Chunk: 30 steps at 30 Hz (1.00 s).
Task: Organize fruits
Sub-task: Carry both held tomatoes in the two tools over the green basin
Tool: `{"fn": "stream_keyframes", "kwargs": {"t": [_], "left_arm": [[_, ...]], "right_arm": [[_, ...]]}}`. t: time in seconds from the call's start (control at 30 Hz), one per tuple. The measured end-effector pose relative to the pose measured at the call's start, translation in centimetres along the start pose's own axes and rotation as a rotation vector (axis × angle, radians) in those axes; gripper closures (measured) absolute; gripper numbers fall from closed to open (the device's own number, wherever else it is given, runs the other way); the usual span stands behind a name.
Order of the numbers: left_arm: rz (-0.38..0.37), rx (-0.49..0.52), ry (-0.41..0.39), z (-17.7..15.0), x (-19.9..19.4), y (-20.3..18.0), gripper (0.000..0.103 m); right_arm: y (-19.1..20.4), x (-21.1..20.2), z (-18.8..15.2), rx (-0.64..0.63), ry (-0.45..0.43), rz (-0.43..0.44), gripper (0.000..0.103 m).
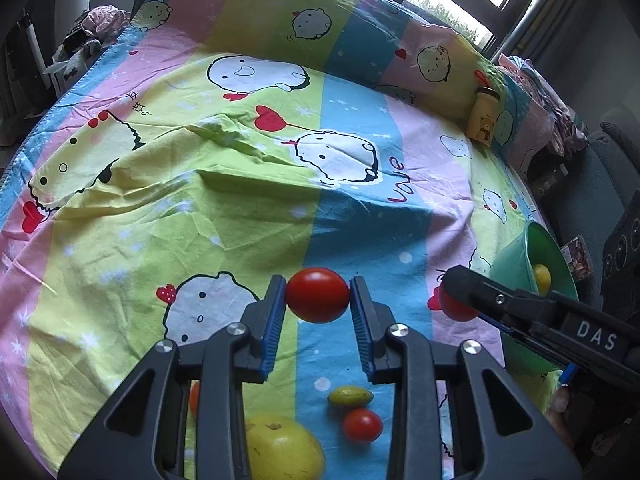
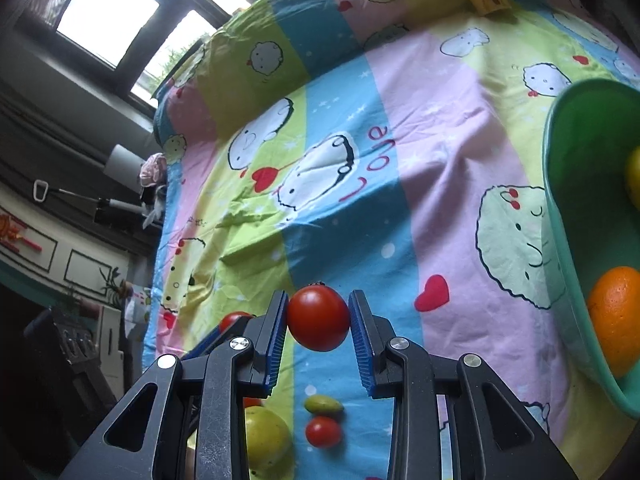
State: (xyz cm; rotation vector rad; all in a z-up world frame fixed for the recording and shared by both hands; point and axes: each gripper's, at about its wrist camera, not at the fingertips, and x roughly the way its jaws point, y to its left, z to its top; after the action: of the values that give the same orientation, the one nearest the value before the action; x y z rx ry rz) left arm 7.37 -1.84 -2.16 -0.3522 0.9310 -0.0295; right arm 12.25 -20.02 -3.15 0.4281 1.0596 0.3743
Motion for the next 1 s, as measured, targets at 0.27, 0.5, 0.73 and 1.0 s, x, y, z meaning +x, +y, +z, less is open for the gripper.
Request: {"fn": "stream_keyframes", "kwargs": {"t": [0.27, 0.5, 0.73, 1.0], "left_arm": [[-0.018, 0.021, -0.005, -0.4, -0.4, -0.8, 0.071], [-0.028, 0.027, -0.009, -0.5, -0.5, -1.1, 0.071], [-0.046, 0.037, -0.015, -0.5, -0.7, -1.5, 0.071], [-0.045, 0.06, -0.009, -0.7, -0.5, -2.3, 0.071]], "right_arm": [[-0.6, -0.7, -0.2, 0.012, -0.019, 0.01, 0.07], [-1.0, -1.4, -0.2, 0.018, -0.035, 0.018, 0.07], [-1.6, -2.4, -0.2, 0.028, -0.063, 0.03, 0.07], [-2.1, -2.8, -0.1, 0.042, -0.071, 0.033, 0.07]]}}
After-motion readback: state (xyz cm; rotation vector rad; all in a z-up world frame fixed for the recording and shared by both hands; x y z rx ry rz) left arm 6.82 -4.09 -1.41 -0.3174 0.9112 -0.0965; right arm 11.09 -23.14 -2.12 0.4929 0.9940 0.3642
